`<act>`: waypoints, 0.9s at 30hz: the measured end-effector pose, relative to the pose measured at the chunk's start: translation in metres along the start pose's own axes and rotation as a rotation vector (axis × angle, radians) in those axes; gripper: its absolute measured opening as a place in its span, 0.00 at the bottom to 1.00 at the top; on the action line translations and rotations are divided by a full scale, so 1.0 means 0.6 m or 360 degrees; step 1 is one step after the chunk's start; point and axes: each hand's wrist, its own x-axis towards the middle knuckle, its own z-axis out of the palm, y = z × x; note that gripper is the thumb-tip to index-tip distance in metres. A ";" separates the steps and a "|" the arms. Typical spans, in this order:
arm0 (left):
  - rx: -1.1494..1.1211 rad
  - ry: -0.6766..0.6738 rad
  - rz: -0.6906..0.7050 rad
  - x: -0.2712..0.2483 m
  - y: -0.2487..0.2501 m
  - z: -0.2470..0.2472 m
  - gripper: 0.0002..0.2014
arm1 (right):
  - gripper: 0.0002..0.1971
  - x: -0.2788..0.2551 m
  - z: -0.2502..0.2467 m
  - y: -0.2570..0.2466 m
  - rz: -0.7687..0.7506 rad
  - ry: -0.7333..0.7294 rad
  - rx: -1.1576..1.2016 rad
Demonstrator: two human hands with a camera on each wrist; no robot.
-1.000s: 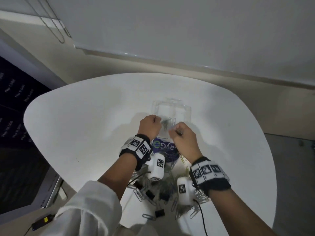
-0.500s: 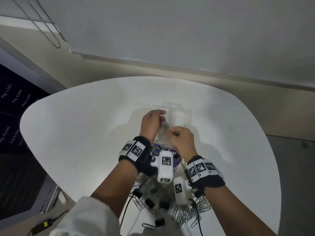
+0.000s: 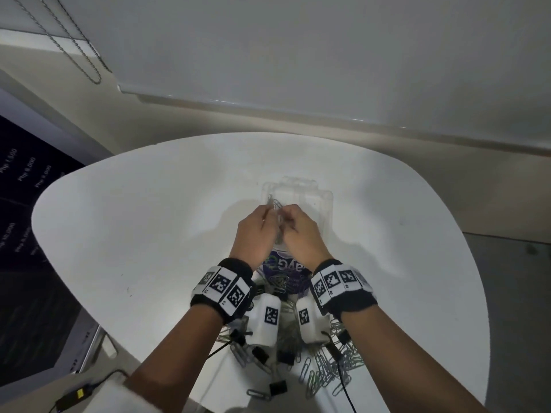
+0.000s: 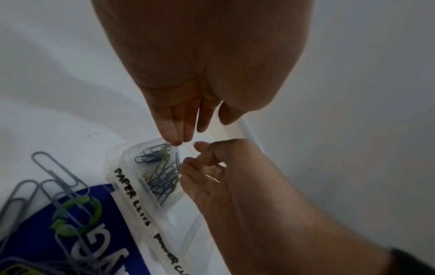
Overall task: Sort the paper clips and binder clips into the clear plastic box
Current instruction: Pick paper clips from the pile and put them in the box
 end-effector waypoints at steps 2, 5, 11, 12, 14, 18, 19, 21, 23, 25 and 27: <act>0.0093 0.0018 0.0102 -0.006 0.000 -0.001 0.12 | 0.14 -0.020 -0.015 0.006 -0.0045 0.0091 0.0064; 0.0328 -0.0010 0.0164 -0.030 -0.021 -0.017 0.09 | 0.11 -0.065 -0.051 0.028 -0.0143 0.0295 0.0014; 0.1220 -0.0298 0.0061 -0.115 -0.149 -0.064 0.16 | 0.12 -0.160 -0.105 0.144 0.0044 0.0450 -0.0296; 0.1287 -0.0325 -0.0001 -0.132 -0.167 -0.068 0.21 | 0.13 -0.170 -0.108 0.162 0.0100 0.0405 -0.0412; 0.1262 -0.0345 -0.0037 -0.161 -0.195 -0.072 0.30 | 0.17 -0.185 -0.111 0.191 0.0187 0.0322 -0.0564; 0.1014 -0.0310 0.0129 -0.184 -0.236 -0.066 0.28 | 0.18 -0.191 -0.095 0.219 0.0161 0.0271 -0.0528; 0.0940 -0.0286 0.0174 -0.185 -0.238 -0.062 0.24 | 0.16 -0.190 -0.088 0.222 0.0128 0.0257 -0.0521; 0.0860 -0.0233 0.0256 -0.185 -0.235 -0.056 0.16 | 0.12 -0.189 -0.073 0.223 0.0065 0.0233 -0.0579; 0.0872 -0.0192 0.0309 -0.183 -0.233 -0.051 0.11 | 0.10 -0.189 -0.062 0.216 0.0077 0.0236 -0.0625; 0.0862 -0.0153 0.0275 -0.180 -0.238 -0.050 0.11 | 0.09 -0.186 -0.051 0.207 0.0082 0.0344 -0.0597; 0.0836 -0.0121 0.0229 -0.181 -0.245 -0.052 0.11 | 0.14 -0.181 -0.039 0.200 0.0044 0.0466 -0.0562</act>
